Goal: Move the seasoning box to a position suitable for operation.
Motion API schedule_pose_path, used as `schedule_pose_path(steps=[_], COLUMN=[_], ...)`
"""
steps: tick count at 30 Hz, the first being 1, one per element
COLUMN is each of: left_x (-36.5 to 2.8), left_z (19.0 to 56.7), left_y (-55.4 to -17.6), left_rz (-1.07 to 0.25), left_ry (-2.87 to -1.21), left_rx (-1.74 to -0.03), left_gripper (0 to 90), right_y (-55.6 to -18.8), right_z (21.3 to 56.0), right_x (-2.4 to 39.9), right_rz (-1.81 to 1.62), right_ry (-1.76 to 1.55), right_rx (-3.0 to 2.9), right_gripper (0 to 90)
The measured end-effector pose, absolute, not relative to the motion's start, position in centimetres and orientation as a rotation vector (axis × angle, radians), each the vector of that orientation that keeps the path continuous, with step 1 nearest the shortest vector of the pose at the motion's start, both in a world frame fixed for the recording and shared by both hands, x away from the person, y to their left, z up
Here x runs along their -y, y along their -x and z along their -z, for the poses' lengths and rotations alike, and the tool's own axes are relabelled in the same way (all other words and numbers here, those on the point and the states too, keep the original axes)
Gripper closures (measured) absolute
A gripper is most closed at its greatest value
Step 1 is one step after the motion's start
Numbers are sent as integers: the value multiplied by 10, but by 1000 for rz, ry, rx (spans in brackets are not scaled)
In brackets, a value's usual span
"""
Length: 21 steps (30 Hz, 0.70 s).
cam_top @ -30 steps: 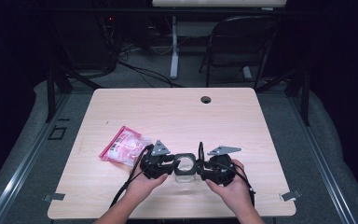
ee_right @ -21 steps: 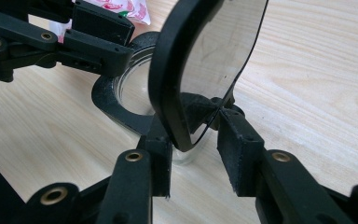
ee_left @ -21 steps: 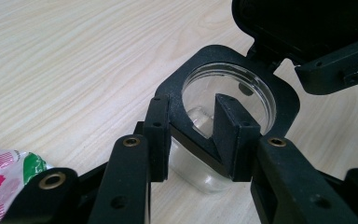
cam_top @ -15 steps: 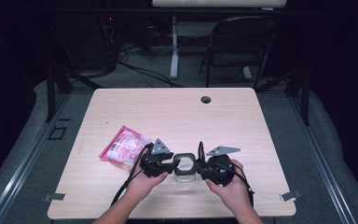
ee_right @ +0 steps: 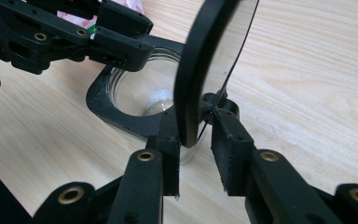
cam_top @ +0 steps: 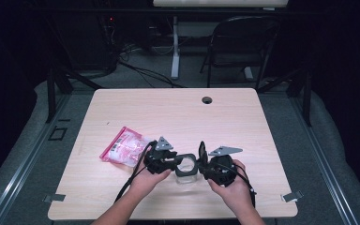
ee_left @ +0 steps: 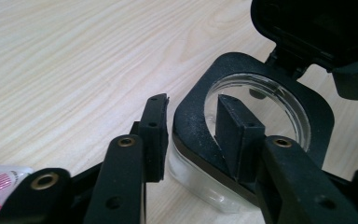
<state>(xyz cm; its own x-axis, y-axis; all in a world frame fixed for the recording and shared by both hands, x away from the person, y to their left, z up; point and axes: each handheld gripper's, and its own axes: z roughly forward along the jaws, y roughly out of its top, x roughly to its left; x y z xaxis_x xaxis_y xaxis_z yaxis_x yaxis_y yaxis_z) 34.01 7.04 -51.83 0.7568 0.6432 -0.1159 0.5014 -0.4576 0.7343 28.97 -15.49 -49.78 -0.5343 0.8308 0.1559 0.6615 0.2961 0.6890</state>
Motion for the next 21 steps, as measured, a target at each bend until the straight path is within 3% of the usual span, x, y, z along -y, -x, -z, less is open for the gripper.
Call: schedule_pose_path(steps=[21], left_x=[-75], left_z=[518], left_y=[-327], left_rz=[-226], left_ry=[-2164], left_rx=[-842], left_gripper=[617], right_y=[-311], right_z=[496], right_x=[159], right_rz=[-1078], right_ry=[-1387], right_rx=[-2382], right_gripper=[841])
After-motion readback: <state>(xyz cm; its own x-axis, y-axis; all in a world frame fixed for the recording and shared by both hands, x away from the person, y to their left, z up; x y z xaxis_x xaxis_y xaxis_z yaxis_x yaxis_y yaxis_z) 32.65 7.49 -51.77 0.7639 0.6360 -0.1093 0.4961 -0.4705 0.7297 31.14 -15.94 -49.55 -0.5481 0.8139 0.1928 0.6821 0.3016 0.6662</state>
